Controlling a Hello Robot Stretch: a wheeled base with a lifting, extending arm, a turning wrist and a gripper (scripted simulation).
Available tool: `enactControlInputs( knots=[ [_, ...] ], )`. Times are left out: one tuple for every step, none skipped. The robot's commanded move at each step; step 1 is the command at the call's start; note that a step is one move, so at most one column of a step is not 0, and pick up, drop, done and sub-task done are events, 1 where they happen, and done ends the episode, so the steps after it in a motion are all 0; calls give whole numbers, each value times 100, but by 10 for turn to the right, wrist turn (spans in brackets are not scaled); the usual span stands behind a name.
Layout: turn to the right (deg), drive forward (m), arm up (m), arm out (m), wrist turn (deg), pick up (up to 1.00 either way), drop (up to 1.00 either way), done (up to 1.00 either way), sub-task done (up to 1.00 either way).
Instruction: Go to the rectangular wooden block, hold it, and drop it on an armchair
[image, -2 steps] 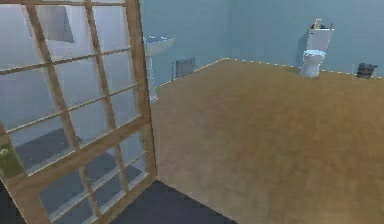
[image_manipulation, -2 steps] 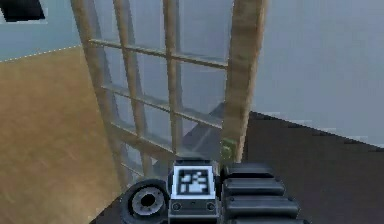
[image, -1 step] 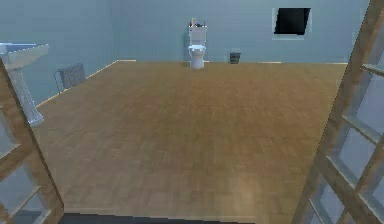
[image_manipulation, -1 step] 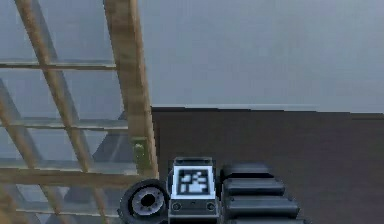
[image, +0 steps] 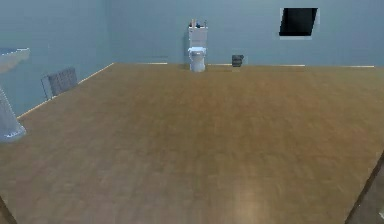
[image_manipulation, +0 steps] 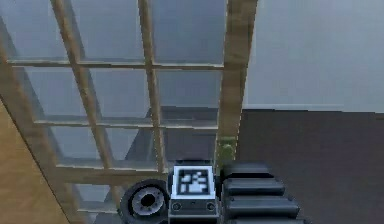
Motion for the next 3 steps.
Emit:
enactControlInputs(
  knots=[
    [60, 0, 0, 0, 0, 0, 0, 0, 0],
    [0, 10, 0, 0, 0, 0, 0, 0, 0],
    [180, 0, 0, 0, 0, 0, 0, 0, 0]
  ],
)
